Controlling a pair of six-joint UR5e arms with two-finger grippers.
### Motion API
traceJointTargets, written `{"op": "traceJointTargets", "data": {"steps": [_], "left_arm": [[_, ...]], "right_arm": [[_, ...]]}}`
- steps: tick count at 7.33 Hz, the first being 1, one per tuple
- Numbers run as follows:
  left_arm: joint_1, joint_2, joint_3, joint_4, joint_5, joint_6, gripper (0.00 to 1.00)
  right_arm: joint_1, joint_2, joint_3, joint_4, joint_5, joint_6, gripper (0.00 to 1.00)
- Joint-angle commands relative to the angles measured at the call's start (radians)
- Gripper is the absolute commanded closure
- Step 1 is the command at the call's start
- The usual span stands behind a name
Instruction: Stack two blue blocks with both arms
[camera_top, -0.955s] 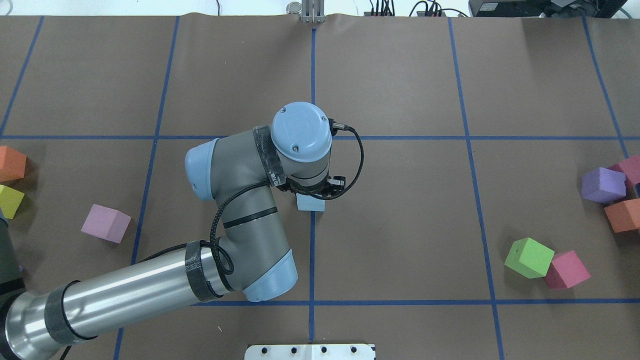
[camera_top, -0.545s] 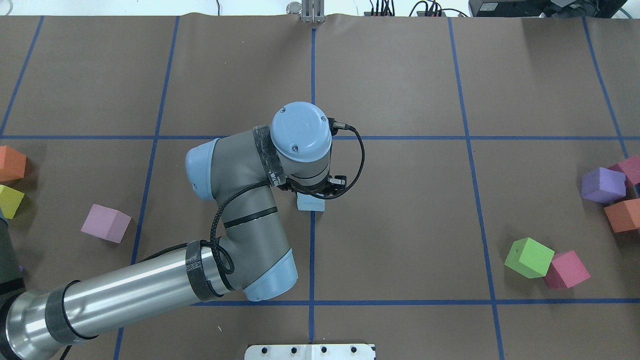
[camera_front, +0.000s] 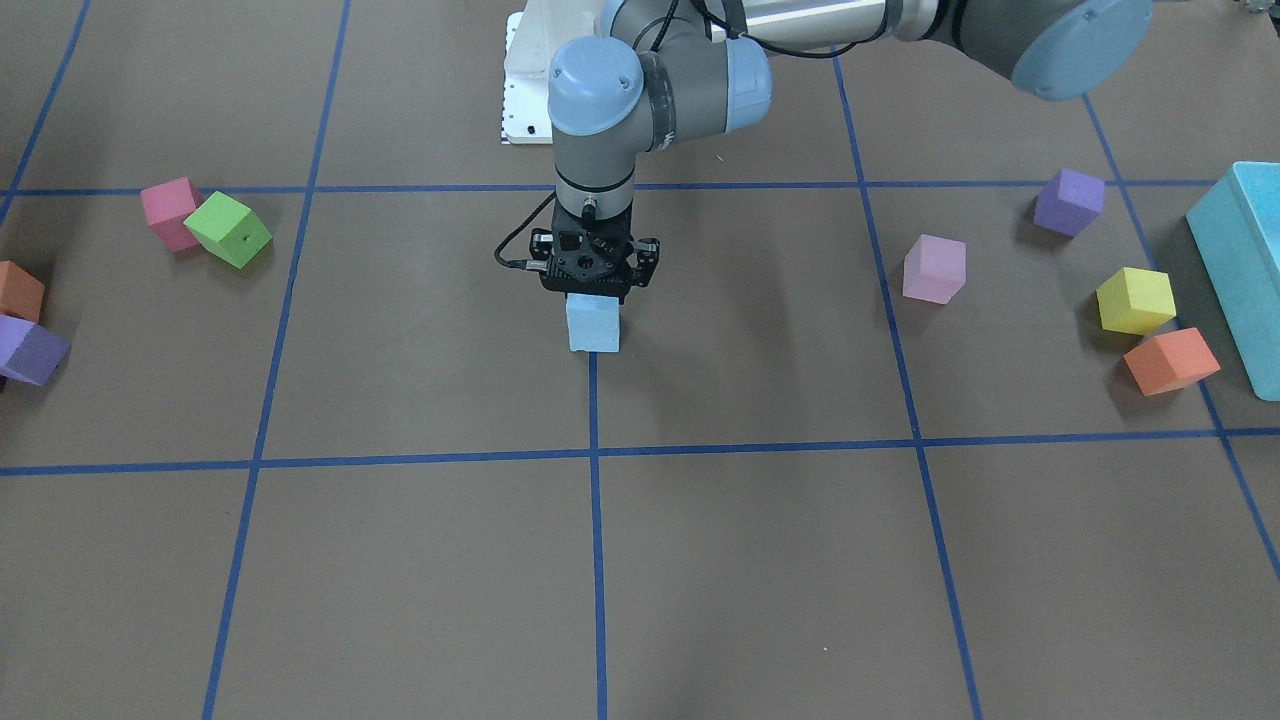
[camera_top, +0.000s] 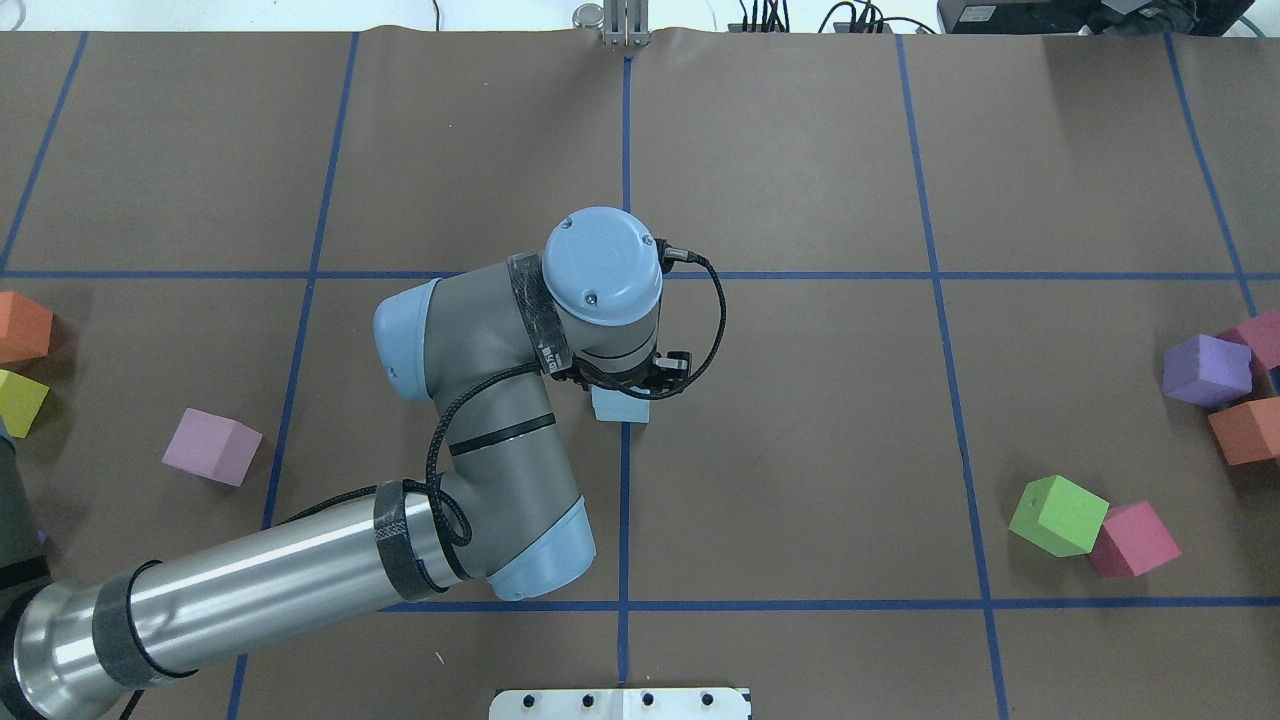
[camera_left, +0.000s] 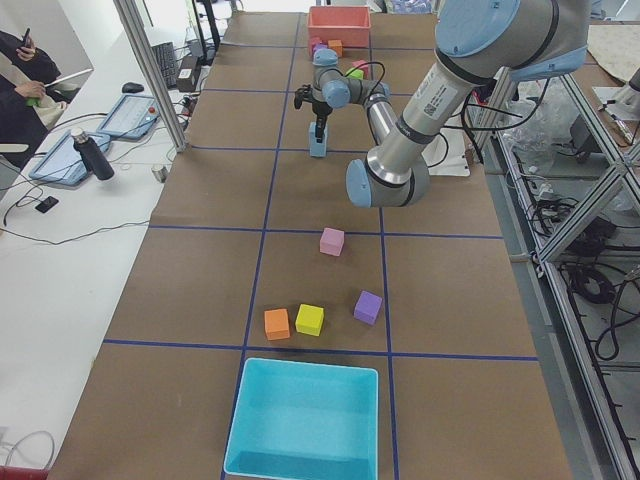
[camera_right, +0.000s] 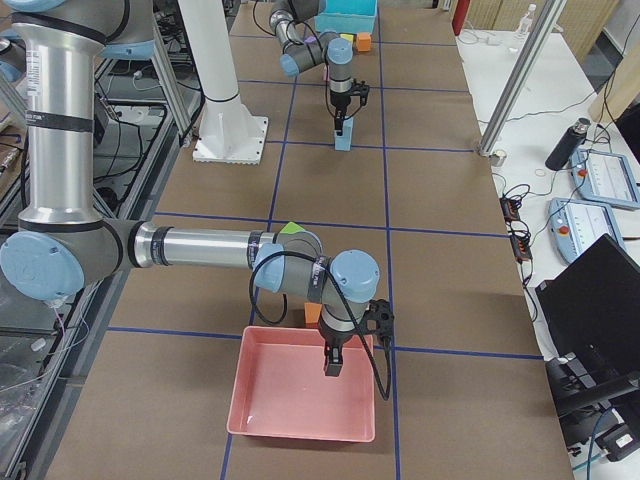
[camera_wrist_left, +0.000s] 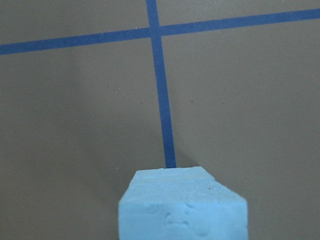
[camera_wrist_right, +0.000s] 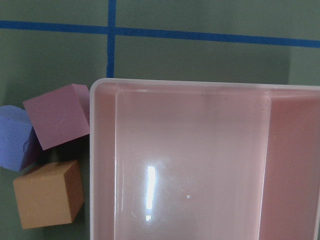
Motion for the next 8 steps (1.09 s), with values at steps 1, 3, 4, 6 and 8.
{"op": "traceJointTargets", "data": {"steps": [1,3,4,6,8], "left_arm": [[-0.002,0.0,-0.026,0.0,0.037,0.005,0.03],[-0.038,0.0,-0.098,0.015,0.031,0.007,0.02],[-0.055,0.0,-0.139,0.04,0.028,0.007,0.02],[-0.11,0.074,-0.275,0.135,-0.027,0.136,0.02],[-0.199,0.307,-0.473,0.128,-0.098,0.358,0.02]], "right_arm": [[0.0,0.0,0.001,0.0,0.0,0.0,0.0],[0.0,0.0,0.001,0.0,0.0,0.0,0.0],[0.0,0.0,0.006,0.0,0.0,0.0,0.0],[0.0,0.0,0.006,0.0,0.0,0.0,0.0],[0.0,-0.008,0.009,0.0,0.0,-0.001,0.0]]}}
